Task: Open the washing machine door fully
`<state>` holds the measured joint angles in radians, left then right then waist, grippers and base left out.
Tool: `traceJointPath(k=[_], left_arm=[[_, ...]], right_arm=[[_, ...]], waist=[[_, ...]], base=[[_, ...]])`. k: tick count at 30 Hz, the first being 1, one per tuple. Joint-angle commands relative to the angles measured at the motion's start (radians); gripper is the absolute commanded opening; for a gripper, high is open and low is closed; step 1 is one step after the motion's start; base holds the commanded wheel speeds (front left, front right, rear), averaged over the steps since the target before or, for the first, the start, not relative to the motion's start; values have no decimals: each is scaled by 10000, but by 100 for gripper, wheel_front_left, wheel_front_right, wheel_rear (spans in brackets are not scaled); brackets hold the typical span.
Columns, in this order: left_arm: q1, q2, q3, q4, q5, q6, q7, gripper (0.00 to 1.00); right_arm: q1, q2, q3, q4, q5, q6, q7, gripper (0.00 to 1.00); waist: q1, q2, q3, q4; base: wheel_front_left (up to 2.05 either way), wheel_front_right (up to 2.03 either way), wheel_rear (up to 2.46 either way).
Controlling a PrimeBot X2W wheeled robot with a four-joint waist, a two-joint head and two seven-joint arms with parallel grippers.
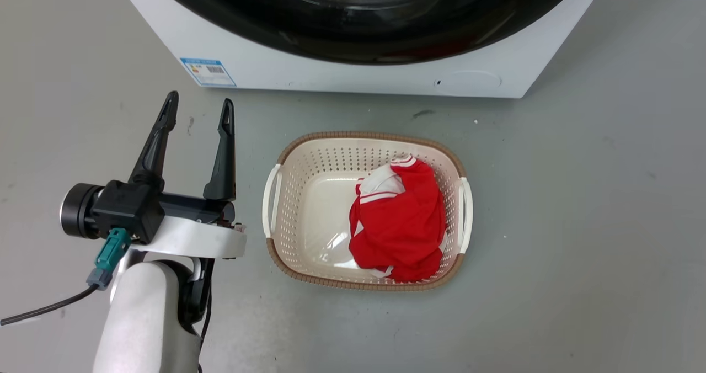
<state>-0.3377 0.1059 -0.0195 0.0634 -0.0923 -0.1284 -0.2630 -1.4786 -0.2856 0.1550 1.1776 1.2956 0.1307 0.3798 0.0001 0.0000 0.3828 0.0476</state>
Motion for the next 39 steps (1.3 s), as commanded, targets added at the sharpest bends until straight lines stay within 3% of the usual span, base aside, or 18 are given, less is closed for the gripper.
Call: traceJointPath(k=[1, 17, 29, 39], left_arm=[[-193, 8, 13, -69, -29, -9, -26, 100], [-583, -89, -84, -203, -61, -29, -26, 100], [-549, -108, -93, -70, -55, -31, -26, 100], [-166, -106, -153, 216, -25, -32, -26, 100]], right_arm=[[-289, 114, 104, 229, -136, 0, 70, 0], [-1090, 537, 336, 1040, -601, 0, 555, 0], [-552, 480, 262, 607, -164, 0, 2637, 0], [635, 743, 366, -61, 248, 0, 4539, 0]], waist=[[-1, 0, 242, 79], [-1, 0, 958, 237], [-1, 0, 719, 109], [-1, 0, -189, -27]], base=[[0, 0, 0], [0, 0, 0], [0, 0, 0], [0, 0, 0]])
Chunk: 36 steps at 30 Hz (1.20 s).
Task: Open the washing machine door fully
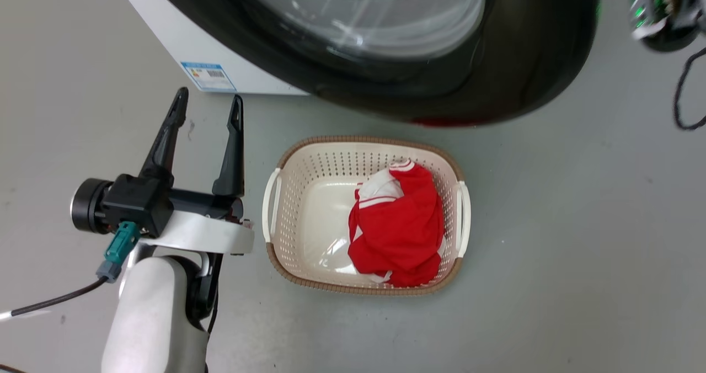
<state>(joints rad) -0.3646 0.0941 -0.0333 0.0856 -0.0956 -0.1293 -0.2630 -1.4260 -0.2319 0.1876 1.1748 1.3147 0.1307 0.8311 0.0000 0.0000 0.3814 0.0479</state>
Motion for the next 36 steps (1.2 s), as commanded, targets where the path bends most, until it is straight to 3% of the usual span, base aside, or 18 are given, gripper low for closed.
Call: traceJointPath(k=[1, 17, 36], left_arm=[[170, 11, -20, 38, 9, -22, -26, 100], [1509, 37, -300, 603, 73, -12, -26, 100], [2044, -145, -401, 686, -15, -12, -26, 100]], right_arm=[[280, 248, 64, -123, 84, 0, 161, 0], [3710, 1074, 486, -2341, 610, 0, 1902, 0], [6155, 1764, 1028, -4492, 995, 0, 2451, 0]], waist=[[0, 0, -307, -43], [0, 0, -2483, -62], [0, 0, -3168, 175]], base=[[0, 0, 0], [0, 0, 0], [0, 0, 0]])
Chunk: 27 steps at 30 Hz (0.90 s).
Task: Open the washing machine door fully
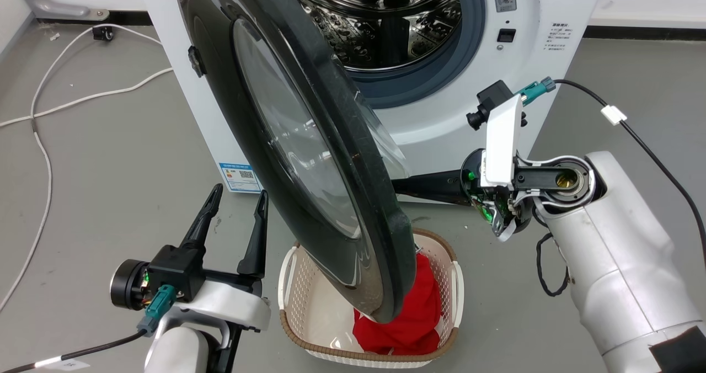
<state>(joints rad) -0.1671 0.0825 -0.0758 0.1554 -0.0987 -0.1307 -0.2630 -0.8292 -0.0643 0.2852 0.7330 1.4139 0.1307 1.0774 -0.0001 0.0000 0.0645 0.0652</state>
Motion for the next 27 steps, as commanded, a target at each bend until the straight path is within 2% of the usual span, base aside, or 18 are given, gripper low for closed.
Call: traceJointPath(k=[1, 6, 19, 24, 27], left_arm=[[66, -42, 37, -19, 15, 1, -26, 100], [91, -67, 132, -26, 20, 1, -26, 100], [343, -159, 478, 26, -23, 25, -26, 100], [460, -183, 607, -1, 11, 41, -26, 100], [519, -189, 615, 31, 30, 39, -26, 100]], right_arm=[[242, 101, 64, -127, -7, 0, -40, 0], [558, 119, -130, -477, 91, 0, -572, 0], [2682, -161, -2875, -1776, -39, 0, -5907, 0], [4026, -76, -3574, -2549, 10, 0, -7208, 0], [4630, -25, -3701, -2930, -32, 0, -7609, 0]], waist=[[1, 0, 1, 0], [1, 0, 7, -56], [1, 0, -297, -318], [1, 0, -403, -496], [1, 0, -462, -520]], base=[[0, 0, 0], [0, 0, 0], [0, 0, 0], [0, 0, 0], [0, 0, 0]])
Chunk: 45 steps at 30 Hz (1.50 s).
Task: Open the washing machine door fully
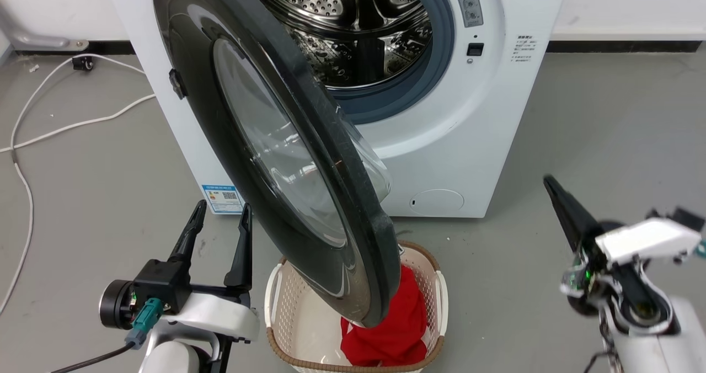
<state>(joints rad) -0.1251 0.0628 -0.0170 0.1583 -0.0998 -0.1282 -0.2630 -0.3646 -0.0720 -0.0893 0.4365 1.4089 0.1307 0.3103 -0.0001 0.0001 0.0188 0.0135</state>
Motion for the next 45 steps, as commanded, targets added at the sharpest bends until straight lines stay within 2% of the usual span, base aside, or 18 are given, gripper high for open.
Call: traceJointPath(k=[1, 2, 3, 5, 8, 13, 16, 17, 18, 24, 27, 29, 32, 37, 45], left_arm=[[116, 4, 34, 20, 47, 13, -26, 100], [131, 1, 51, 27, 55, 12, -26, 100], [144, 3, 70, 31, 61, 11, -26, 100], [189, -4, 108, 30, 75, 12, -26, 100], [208, -12, 146, 60, 101, 13, -26, 100], [158, -28, 135, 121, 90, 6, -26, 100], [156, -32, 147, 127, 116, 3, -26, 100], [164, -34, 158, 141, 124, -1, -26, 100], [166, -36, 155, 141, 123, -2, -26, 100], [170, -40, 225, 129, 137, -7, -26, 100], [168, -30, 255, 124, 166, -10, -26, 100], [156, -17, 266, 115, 173, -7, -26, 100], [139, 3, 268, 97, 192, -10, -26, 100], [115, 21, 283, 83, 229, -13, -26, 100], [132, 55, 269, 96, 255, -19, -26, 100]], right_arm=[[292, 79, -30, -155, 93, 0, -99, 28], [576, 94, -55, -356, 107, 0, -230, 56], [848, 111, -64, -560, 76, 0, -399, 100], [1307, 145, -69, -952, 89, 0, -706, 100], [1904, 182, 95, -1483, -493, 0, -1426, 100], [2482, 116, 310, -2079, -2545, 0, -3183, 100], [2613, -4, 389, -2278, -4346, 0, -4290, 100], [2653, -73, 251, -2452, -6442, 0, -5127, 100], [2634, -77, 147, -2578, -7189, -1, -5306, 100], [2694, 92, -367, -3738, -11275, -1, -5693, 100], [2896, 149, -222, -4399, -12890, -1, -5717, 100], [3130, 193, -45, -4705, -13535, -1, -5721, 100], [3515, 219, 277, -5010, -14052, -3, -5576, 100], [4053, 227, 555, -4766, -13557, -3, -5413, 100], [4017, 231, 628, -4229, -13166, -3, -5524, 100]], waist=[[1, -1, -32, -13], [1, -1, -59, -29], [1, -1, -87, -48], [1, -1, -120, -96], [1, -1, -166, -149], [1, -1, -204, -150], [1, -1, -218, -163], [1, -1, -231, -171], [1, -1, -229, -175], [1, -1, -231, -205], [1, -1, -246, -205], [1, -1, -255, -195], [1, -1, -249, -176], [1, -1, -222, -162], [1, -1, -200, -170]], base=[[0, 0, 0], [0, 0, 0], [0, 0, 0], [0, 0, 0], [0, 0, 0], [0, 0, 0], [0, 0, 0], [0, 0, 0], [0, 0, 0], [0, 0, 0], [0, 0, 0], [0, 0, 0], [0, 0, 0], [0, 0, 0], [0, 0, 0]])
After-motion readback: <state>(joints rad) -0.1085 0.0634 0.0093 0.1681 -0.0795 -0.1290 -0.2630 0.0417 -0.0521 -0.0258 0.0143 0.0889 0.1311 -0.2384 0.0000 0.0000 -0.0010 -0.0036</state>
